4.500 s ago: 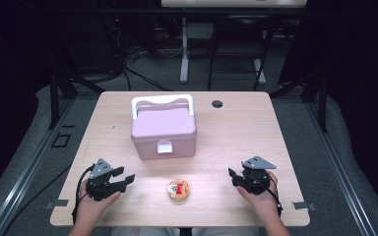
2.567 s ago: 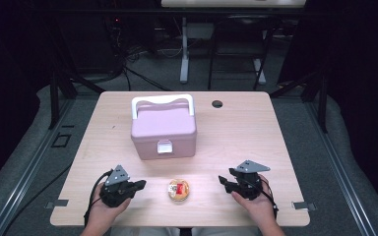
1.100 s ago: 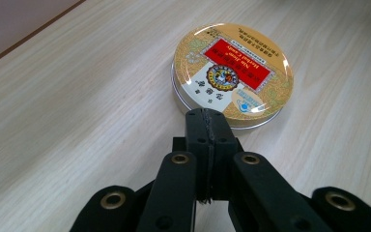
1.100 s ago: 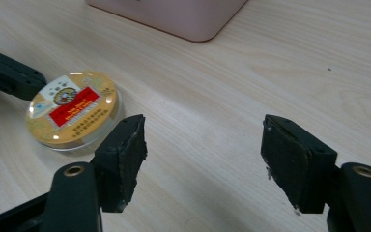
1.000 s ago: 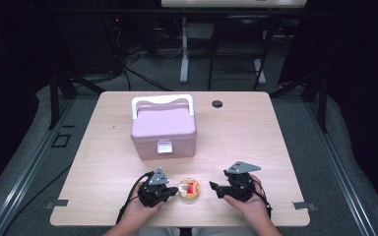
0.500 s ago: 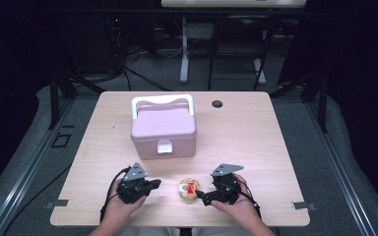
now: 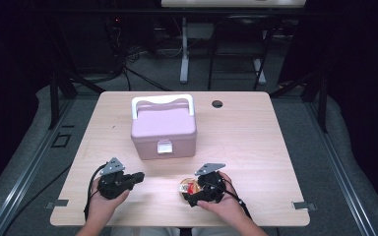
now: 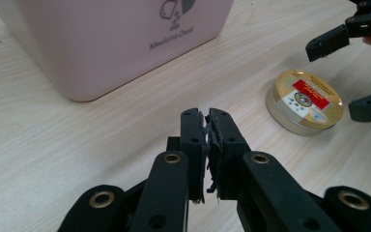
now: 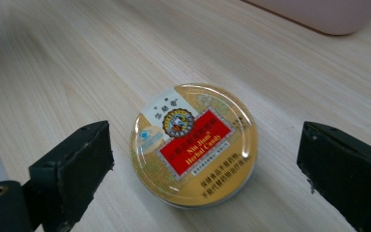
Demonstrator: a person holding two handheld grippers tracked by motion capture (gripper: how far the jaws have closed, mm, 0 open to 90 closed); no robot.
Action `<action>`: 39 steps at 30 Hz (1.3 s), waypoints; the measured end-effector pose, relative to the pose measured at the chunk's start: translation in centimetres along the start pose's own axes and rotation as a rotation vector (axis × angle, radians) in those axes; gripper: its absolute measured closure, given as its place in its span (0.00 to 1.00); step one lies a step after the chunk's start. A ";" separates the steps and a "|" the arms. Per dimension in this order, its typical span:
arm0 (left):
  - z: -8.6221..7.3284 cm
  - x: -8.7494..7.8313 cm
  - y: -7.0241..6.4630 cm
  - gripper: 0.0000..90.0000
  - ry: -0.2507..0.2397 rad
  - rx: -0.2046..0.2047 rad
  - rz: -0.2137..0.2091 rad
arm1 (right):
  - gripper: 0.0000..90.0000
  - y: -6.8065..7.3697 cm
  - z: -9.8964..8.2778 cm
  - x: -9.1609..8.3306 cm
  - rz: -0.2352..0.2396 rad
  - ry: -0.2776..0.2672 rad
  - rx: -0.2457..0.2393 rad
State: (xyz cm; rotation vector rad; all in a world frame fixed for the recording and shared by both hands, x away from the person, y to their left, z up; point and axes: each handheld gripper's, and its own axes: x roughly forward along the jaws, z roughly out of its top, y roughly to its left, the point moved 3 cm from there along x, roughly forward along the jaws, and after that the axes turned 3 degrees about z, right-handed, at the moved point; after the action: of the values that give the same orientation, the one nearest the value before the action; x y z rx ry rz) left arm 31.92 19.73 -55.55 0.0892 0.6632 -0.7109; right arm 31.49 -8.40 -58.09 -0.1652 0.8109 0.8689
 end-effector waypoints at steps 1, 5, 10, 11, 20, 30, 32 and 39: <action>0.0 0.0 0.1 0.92 -0.002 -0.001 0.003 | 0.05 0.2 0.0 0.3 -0.003 0.003 -0.006; -0.3 0.0 0.7 0.88 -0.001 -0.027 0.008 | 0.07 0.4 -0.2 1.1 -0.029 0.018 -0.030; -0.5 0.2 0.6 0.85 0.000 -0.030 0.006 | 0.13 0.7 -0.4 1.7 -0.051 0.019 -0.062; -0.5 0.2 0.6 0.85 0.003 -0.025 0.009 | 0.13 0.8 -0.4 1.9 -0.057 0.027 -0.073; -0.5 0.4 0.4 0.83 0.005 -0.014 0.003 | 0.21 0.9 -0.6 2.1 -0.069 0.038 -0.080; -0.5 0.3 0.4 0.81 0.002 -0.017 0.005 | 0.21 0.4 -0.6 1.6 -0.069 0.034 -0.072; -0.5 0.3 0.4 0.81 0.004 -0.014 0.006 | 0.21 0.0 -0.6 1.2 -0.078 0.040 -0.063; -0.4 0.1 0.5 0.80 -0.010 -0.025 0.014 | 0.21 -2.5 -0.8 -0.7 -0.123 0.023 0.017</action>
State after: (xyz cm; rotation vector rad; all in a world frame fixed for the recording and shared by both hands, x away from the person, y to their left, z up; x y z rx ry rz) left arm 32.03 20.21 -56.01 0.0671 0.6608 -0.6889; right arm 32.59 -10.80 -58.64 -0.2087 0.8212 0.7448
